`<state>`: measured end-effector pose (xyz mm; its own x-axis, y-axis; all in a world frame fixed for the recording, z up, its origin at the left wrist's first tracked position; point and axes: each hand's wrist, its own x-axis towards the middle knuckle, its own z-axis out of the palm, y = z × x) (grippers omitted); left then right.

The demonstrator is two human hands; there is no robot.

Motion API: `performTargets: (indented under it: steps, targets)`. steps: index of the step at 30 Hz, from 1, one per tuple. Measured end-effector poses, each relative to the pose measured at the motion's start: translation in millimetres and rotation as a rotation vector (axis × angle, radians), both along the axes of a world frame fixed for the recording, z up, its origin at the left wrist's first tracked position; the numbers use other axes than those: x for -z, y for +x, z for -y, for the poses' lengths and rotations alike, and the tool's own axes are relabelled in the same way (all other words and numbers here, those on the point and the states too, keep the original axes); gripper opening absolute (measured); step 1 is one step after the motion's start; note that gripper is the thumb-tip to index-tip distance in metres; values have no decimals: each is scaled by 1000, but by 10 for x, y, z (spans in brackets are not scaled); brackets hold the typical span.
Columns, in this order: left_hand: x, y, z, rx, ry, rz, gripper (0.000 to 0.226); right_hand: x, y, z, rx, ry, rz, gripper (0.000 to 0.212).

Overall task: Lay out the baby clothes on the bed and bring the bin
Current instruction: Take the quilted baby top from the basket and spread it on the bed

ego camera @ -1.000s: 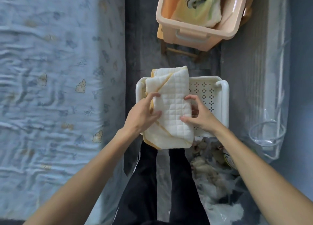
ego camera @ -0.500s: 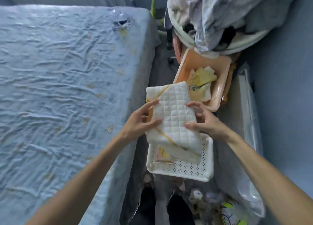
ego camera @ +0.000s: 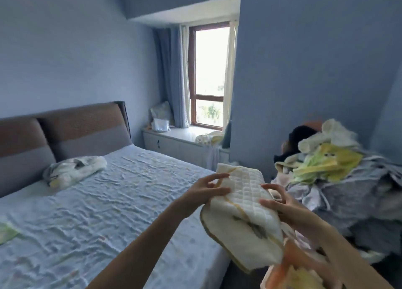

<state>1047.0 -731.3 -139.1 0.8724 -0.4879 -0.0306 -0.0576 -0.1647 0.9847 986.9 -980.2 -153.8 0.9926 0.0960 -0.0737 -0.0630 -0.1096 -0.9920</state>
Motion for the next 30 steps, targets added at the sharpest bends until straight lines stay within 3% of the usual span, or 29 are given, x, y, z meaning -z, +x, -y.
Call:
performTargets:
  steps: [4,9,10,13,15,20,25,30]
  targets:
    - [-257,-225,-403,-17,-63,16,38,-344,-158,-380,-47,-31,40,94]
    - [-397,-514,-1001,-59,-84,49,39,-598,-438,-937,-112,20,27,45]
    - [-426,-587,-1140,-73,-93,55,39,-630,-467,-1056,-139,28,30,49]
    - [-515,-823,-1591,-120,-99,70,38,-695,-496,-1457,-232,22,30,91]
    - [-568,-956,-1932,-164,-95,85,40,-718,-482,-1774,-269,36,35,101]
    - [-678,-1334,-2809,-294,-89,124,38,-763,-449,-2657,-423,43,57,92]
    - [-725,-1652,-3621,-438,-127,138,34,-784,-379,-3556,-530,100,56,48]
    - [-772,-1922,-4328,-624,-136,177,38,-914,-238,-4442,-744,71,91,76]
